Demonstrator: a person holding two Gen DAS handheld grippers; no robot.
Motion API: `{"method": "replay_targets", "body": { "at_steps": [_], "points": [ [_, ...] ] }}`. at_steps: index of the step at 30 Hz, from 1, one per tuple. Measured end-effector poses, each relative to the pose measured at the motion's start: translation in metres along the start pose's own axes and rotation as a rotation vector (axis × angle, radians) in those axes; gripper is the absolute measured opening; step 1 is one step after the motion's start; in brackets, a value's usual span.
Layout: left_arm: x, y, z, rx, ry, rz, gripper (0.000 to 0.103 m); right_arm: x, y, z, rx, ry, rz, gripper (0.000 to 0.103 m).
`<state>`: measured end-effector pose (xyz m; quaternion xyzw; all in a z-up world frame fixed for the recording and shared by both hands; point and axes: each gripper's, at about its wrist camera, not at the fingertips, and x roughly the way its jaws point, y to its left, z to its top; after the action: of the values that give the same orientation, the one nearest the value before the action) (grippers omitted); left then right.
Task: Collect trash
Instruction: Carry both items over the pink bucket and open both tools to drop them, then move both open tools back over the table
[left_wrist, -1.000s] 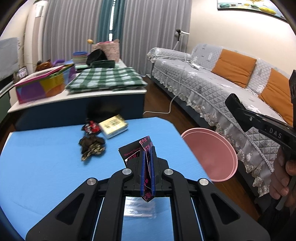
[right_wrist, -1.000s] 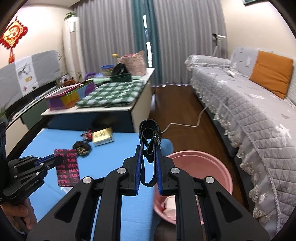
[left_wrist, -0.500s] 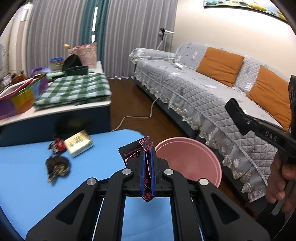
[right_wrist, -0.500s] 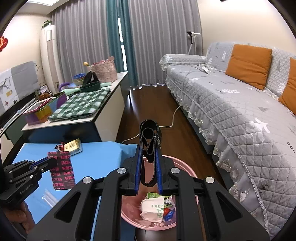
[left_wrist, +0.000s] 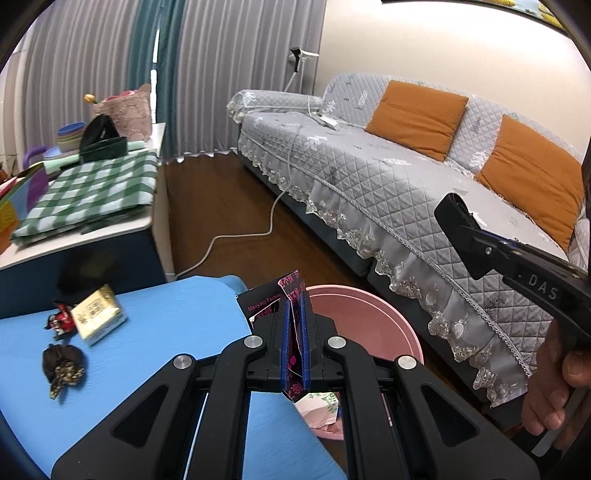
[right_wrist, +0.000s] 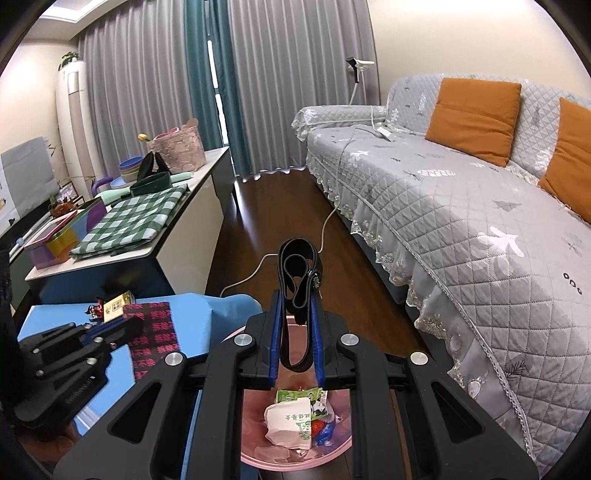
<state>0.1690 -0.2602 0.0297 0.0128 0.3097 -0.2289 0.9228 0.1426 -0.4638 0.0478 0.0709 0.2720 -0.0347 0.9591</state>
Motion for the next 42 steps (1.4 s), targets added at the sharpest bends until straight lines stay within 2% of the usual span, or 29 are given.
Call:
{"method": "replay_targets", "body": {
  "at_steps": [12, 15, 16, 17, 18, 19, 20, 23, 28, 34, 36, 39, 42],
  "points": [
    [0.025, -0.013, 0.003, 0.026, 0.031, -0.019, 0.005, 0.01, -0.01, 0.0, 0.025, 0.016, -0.004, 0.015],
    [0.028, -0.013, 0.003, 0.027, 0.044, -0.026, 0.006, 0.011, -0.011, 0.0, 0.026, 0.014, -0.019, 0.021],
    [0.029, -0.012, 0.003, 0.024, 0.05, -0.023, 0.009, 0.012, -0.012, 0.0, 0.028, 0.015, -0.027, 0.029],
    [0.03, -0.011, 0.003, 0.021, 0.054, -0.012, 0.011, 0.013, -0.013, 0.0, 0.033, 0.015, -0.037, 0.042],
    [0.03, -0.008, 0.003, 0.016, 0.06, -0.005, 0.023, 0.013, -0.015, 0.0, 0.043, 0.014, -0.046, 0.048],
    [0.029, -0.006, 0.002, 0.014, 0.06, 0.0, 0.039, 0.012, -0.016, 0.0, 0.05, 0.014, -0.048, 0.055],
    [0.026, -0.004, 0.001, 0.01, 0.056, 0.008, 0.044, 0.012, -0.017, 0.0, 0.054, 0.013, -0.046, 0.057],
    [0.019, 0.007, -0.002, -0.004, 0.057, 0.028, 0.048, 0.011, -0.016, 0.0, 0.053, 0.006, -0.044, 0.065],
    [0.0, 0.029, -0.007, -0.028, 0.039, 0.081, 0.063, 0.007, -0.004, -0.001, 0.031, -0.016, -0.028, 0.08],
    [-0.037, 0.055, -0.013, -0.039, -0.031, 0.136, 0.075, -0.001, 0.02, -0.004, -0.015, -0.063, 0.003, 0.082],
    [-0.051, 0.062, -0.013, -0.032, -0.058, 0.165, 0.078, -0.005, 0.028, -0.006, -0.023, -0.083, 0.02, 0.082],
    [-0.074, 0.074, -0.016, -0.032, -0.088, 0.153, 0.08, -0.008, 0.044, -0.01, -0.032, -0.098, 0.05, 0.082],
    [-0.095, 0.083, -0.019, -0.011, -0.128, 0.201, 0.083, -0.012, 0.057, -0.014, -0.047, -0.101, 0.059, 0.082]
  ]
}}
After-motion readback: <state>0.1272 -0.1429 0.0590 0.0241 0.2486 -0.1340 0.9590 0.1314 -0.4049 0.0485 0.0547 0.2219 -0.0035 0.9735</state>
